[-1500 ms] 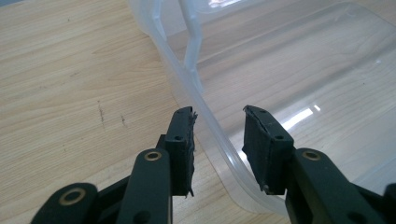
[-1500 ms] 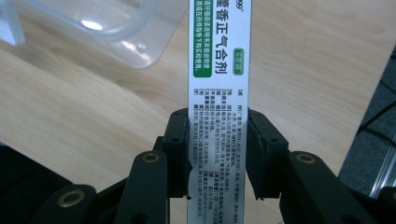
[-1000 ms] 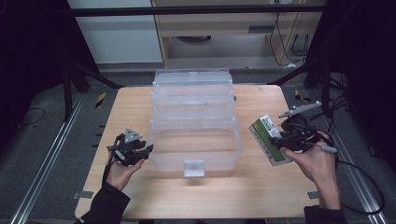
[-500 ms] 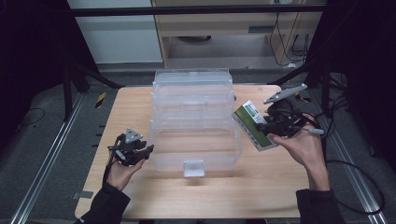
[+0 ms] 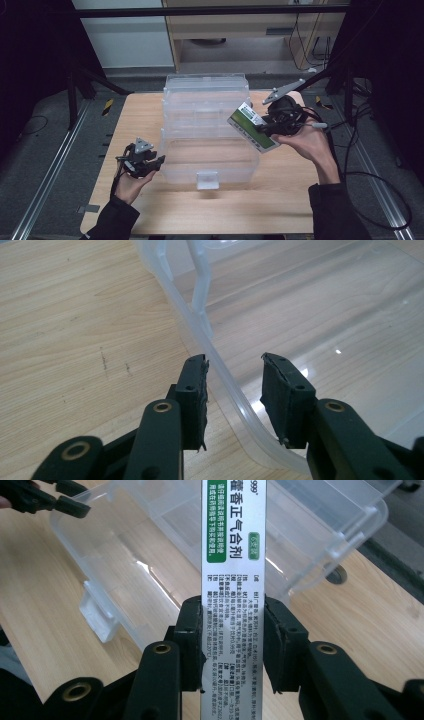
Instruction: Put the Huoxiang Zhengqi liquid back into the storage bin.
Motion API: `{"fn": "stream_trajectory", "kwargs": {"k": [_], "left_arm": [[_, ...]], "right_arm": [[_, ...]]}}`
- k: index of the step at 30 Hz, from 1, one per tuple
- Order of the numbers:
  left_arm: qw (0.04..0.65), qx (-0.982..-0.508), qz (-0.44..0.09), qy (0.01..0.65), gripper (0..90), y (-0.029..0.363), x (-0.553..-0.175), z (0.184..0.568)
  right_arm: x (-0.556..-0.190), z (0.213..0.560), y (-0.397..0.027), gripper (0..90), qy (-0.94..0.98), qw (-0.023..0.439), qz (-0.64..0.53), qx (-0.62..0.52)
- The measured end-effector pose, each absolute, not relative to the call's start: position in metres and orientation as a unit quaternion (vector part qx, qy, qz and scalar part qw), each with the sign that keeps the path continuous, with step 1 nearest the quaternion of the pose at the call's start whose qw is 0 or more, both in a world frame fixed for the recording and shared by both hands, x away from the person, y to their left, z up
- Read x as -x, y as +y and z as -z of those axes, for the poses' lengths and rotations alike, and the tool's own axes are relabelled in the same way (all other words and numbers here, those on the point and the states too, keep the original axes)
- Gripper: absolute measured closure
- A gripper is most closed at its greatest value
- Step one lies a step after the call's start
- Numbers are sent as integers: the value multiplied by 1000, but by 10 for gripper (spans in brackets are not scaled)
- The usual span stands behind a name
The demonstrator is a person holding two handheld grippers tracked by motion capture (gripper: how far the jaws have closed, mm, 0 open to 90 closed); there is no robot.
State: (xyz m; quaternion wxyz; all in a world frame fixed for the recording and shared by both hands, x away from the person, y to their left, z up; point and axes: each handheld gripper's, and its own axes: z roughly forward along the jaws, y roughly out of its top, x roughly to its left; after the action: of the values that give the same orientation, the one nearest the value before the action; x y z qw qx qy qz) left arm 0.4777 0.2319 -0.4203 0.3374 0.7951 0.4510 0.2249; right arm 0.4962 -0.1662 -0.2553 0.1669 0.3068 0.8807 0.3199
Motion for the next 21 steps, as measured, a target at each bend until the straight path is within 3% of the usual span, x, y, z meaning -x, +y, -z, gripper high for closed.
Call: {"fn": "stream_trajectory", "kwargs": {"k": [21], "left_arm": [[336, -795, -225, 451, 618, 232, -478, 420]], "right_arm": [[-527, 272, -125, 643, 940, 106, -285, -156]]}}
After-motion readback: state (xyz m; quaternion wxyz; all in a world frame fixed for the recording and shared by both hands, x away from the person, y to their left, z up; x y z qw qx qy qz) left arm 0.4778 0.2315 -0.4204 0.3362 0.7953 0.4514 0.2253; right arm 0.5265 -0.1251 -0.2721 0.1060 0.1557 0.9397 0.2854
